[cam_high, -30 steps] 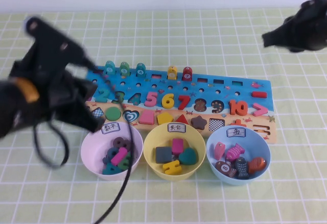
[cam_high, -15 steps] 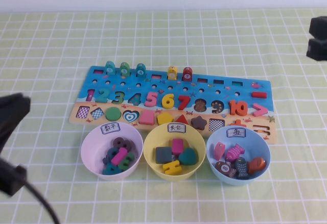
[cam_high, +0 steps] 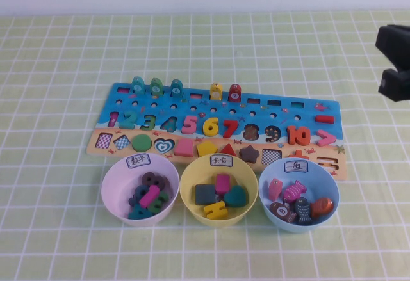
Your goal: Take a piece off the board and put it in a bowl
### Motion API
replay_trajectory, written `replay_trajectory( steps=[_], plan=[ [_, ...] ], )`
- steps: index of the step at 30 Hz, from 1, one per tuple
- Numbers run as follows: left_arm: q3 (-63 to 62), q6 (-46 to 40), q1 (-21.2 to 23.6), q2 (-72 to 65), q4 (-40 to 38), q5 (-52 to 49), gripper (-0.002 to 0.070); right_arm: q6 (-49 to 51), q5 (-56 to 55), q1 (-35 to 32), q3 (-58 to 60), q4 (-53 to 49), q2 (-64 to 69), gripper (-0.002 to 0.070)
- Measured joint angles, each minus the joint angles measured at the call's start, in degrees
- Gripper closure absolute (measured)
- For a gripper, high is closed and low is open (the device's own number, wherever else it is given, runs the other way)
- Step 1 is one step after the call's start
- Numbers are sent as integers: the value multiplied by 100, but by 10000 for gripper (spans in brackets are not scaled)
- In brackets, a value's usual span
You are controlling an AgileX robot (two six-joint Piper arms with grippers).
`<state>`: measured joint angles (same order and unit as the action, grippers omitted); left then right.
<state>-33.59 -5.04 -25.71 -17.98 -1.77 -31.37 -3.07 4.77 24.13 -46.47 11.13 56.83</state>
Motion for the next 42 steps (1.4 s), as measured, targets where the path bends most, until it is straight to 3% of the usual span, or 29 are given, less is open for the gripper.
replay_trajectory(
  steps=[10, 24, 30, 42],
  plan=[
    [745, 299, 0, 541, 43, 961, 678, 0, 754, 73, 14, 142, -191, 695],
    [749, 299, 0, 541, 67, 938, 678, 0, 1103, 1225, 18, 253, -1295, 695],
    [749, 299, 0, 541, 75, 938, 678, 20, 1273, 1352, 38, 409, -1758, 695],
    [749, 299, 0, 541, 80, 916, 678, 20, 2464, 1352, 38, -736, -2638, 695]
  ],
)
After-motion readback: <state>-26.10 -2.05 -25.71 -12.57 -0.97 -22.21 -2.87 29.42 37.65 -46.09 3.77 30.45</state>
